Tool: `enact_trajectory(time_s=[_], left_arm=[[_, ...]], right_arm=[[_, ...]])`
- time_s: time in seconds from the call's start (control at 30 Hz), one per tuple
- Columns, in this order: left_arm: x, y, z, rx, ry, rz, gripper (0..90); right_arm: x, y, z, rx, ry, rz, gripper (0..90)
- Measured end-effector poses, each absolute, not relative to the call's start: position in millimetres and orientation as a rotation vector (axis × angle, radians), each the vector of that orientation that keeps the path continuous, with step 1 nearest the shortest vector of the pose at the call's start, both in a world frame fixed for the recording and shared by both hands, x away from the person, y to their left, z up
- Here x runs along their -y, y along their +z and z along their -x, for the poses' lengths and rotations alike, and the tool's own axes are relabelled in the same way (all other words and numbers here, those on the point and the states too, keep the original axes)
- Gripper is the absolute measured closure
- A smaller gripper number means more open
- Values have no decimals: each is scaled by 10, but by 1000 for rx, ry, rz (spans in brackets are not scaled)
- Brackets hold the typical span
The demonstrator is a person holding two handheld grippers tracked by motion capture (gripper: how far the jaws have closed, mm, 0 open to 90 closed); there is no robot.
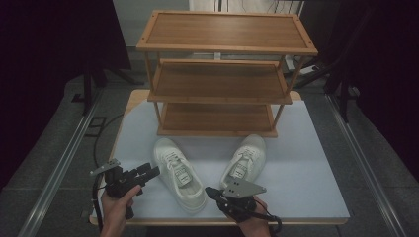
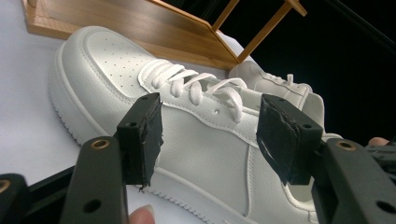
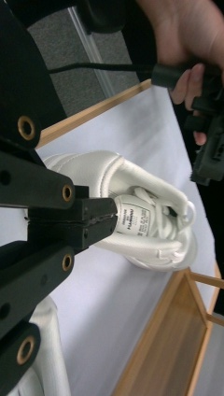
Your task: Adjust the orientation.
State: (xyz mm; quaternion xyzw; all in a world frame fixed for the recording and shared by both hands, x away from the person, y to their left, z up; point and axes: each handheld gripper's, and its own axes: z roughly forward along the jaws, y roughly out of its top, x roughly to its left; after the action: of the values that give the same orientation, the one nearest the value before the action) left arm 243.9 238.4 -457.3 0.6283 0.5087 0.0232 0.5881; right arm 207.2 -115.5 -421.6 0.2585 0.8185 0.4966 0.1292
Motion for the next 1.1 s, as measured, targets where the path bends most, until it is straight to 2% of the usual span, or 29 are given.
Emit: enact_trajectory(time_s=[0.4, 0.77, 1.1], left_arm=[[-2391, -4554, -2425, -1184, 61, -1454, 408], [-2525, -4531, -2411, -1203, 79, -1413, 408], [-2665, -4501, -2386, -1213, 97, -1379, 408]], right_arm=[[982, -4377, -2032, -2353, 1326, -791, 895], [760, -4397, -1984, -2449, 1463, -721, 894], [313, -4467, -1995, -2531, 1604, -643, 894]])
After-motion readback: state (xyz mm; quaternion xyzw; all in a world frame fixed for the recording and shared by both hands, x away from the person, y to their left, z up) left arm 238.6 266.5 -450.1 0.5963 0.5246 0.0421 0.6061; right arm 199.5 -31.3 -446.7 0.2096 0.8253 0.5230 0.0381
